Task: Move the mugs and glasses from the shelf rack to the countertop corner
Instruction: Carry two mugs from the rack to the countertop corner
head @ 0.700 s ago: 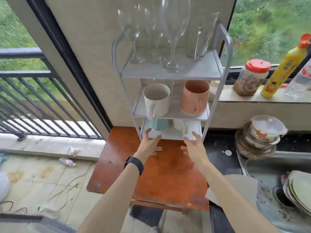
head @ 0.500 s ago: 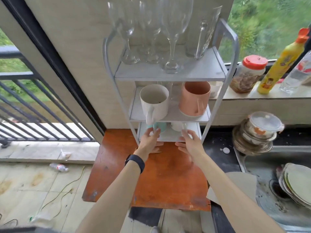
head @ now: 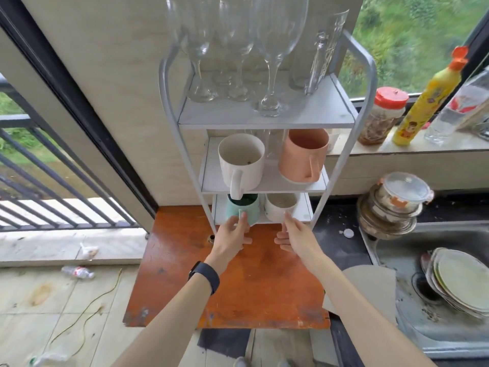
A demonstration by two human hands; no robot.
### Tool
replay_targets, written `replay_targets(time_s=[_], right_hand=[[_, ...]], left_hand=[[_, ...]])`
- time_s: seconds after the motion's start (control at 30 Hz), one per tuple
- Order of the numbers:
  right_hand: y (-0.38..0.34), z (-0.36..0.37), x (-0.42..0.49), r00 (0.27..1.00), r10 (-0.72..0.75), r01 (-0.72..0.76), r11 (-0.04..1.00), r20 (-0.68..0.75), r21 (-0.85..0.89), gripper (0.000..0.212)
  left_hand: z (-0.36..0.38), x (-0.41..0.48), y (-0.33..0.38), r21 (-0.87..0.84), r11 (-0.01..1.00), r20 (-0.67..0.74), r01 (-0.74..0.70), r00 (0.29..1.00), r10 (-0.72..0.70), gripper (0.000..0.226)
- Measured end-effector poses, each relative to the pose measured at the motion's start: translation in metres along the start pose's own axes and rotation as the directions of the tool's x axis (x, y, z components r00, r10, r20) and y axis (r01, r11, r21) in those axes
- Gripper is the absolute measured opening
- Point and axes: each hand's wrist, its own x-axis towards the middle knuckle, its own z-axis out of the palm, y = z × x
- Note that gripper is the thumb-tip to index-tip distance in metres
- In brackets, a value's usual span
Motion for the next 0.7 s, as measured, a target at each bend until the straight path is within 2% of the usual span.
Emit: replay_targets(time_s=[0.13, 0.33, 0.4, 0.53, 0.7], right_hand=[[-0.005, -0.001, -0.003, 0.999, -0.030, 0.031, 0.999, 0.032, -0.031, 0.051], [-0.002, 0.000, -0.027, 1.000, -0.026, 0.026, 1.000, -0.009, 0.007, 0.048], [0.007, -0.003, -0.047, 0.999, -0.031, 0.033, 0.999, -0.041, 0.038, 0.046], [0.031, -0.024, -0.095, 0.993, -0.062, 0.071, 0.995, -0.104, 0.077, 0.048], [0.065, -0.065, -0.151, 0.959, -0.028, 0.077, 0.983, -0.281, 0.166, 0.041]], left_hand=[[0.000, -0.001, 0.003, 0.027, 1.000, 0.016, -0.011, 1.000, 0.011, 0.050], [-0.002, -0.010, -0.005, 0.005, 0.998, 0.063, -0.063, 0.996, 0.062, 0.045], [-0.001, -0.020, -0.014, -0.004, 0.996, 0.111, -0.090, 0.990, 0.090, 0.037], [0.003, -0.040, -0.026, 0.018, 0.989, 0.228, -0.147, 0.964, 0.139, 0.040], [0.041, -0.068, -0.006, 0.069, 0.967, 0.441, -0.245, 0.877, 0.190, 0.034]])
